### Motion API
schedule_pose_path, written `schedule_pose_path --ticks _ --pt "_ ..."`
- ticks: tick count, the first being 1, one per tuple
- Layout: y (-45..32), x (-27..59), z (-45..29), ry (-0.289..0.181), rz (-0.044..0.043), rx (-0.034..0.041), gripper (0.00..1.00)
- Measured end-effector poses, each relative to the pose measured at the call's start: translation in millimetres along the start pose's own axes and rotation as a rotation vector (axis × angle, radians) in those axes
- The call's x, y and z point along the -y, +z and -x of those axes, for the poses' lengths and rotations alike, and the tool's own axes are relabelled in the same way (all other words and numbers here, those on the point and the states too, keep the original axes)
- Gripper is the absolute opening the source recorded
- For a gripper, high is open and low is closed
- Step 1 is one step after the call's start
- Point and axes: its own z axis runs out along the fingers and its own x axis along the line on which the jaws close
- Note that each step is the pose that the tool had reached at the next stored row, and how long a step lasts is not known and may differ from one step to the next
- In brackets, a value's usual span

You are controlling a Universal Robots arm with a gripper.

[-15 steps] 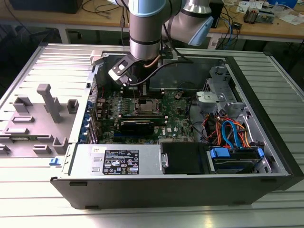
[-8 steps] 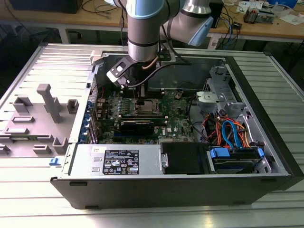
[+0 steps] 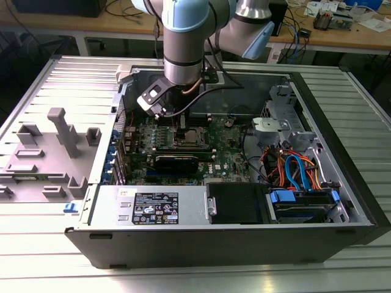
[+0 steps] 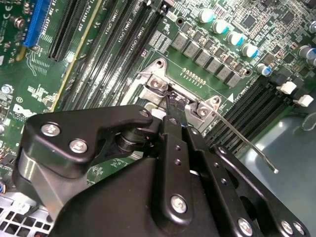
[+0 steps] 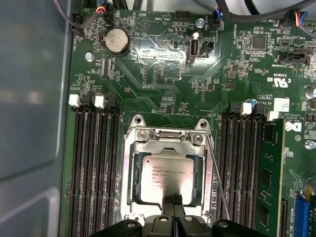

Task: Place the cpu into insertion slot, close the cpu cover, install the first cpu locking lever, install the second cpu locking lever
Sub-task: 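Close the cpu cover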

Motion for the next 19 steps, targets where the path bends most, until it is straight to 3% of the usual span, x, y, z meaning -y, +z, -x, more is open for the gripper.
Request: schedule_pose_path --ticks 4,9,13,19 --pt "1.1 0.0 0.0 0.0 -0.0016 -0.0002 0.11" --pt "-4.0 -0.1 0.0 0.0 -0.0014 -0.0004 0.11" --pt "-4.1 -6.2 0.5 0.0 -0.0015 -0.0003 0.11" --pt "-4.1 -8.1 0.6 0.0 -0.0014 -0.0003 0.11"
